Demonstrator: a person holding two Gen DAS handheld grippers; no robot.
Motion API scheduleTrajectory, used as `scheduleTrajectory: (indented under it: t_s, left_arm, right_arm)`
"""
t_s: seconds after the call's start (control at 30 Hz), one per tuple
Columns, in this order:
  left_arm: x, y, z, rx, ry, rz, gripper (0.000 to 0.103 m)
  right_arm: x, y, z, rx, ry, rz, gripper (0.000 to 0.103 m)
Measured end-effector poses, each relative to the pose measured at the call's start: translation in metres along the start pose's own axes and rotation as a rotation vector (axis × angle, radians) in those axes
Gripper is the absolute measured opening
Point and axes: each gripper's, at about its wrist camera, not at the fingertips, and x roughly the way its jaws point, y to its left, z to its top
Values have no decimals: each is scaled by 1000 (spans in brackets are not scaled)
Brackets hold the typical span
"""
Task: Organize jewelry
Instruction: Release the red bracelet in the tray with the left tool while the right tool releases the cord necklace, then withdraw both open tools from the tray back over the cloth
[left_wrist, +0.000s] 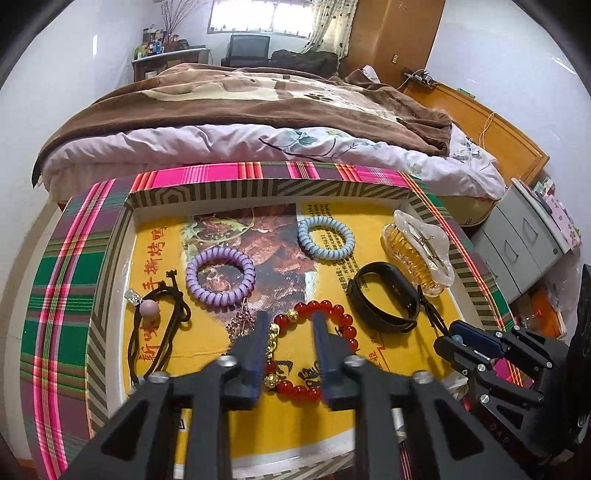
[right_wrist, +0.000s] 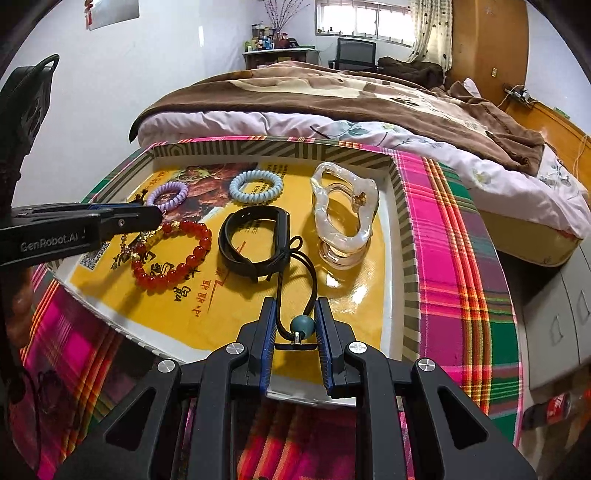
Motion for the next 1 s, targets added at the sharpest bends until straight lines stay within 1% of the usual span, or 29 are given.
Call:
scheduleTrajectory:
  t_s: [0.03,0.2,0.27,0.3,0.33,0.43,0.73,0.8,0.83,1.0]
  left_arm:
    - [-1,0,-1,-3,-1,-2,36]
    - [-7,0,-4,-3,-6,7,46]
    - [-12,-1,-5,-4,-14,7,50]
    - [-15,-1,-6,-3,-19,6,50]
    - [-18,-2,-7,-3,-22,7,51]
    - [-25,-3,-9,-1,-32,5,56]
    - [-55,-10,-20,10,-72,18,56]
    - [-63,-11,-24,11,-81,29,59]
    - [-67,-13,-26,14,-89,36,64]
    - [-87,-17,-39,20,-119,44,65]
  right_arm:
    - [0,0,0,1,1,1,21]
    - [-2,2,0,10,3,6,23]
    - [-5,3,0,15,-2,17,29]
    - [-6,3,-1,18,-5,20,35]
    - [-8,3,-1,22,-8,22,38]
    - [-13,4,-1,33,-19,29,39]
    - [-33,8,-6,58,-52,39,39]
    - [-39,10,-8,62,-61,43,39]
    - [-43,11,-9,63,-66,44,39]
    - [-59,14,-16,75,-88,53,39]
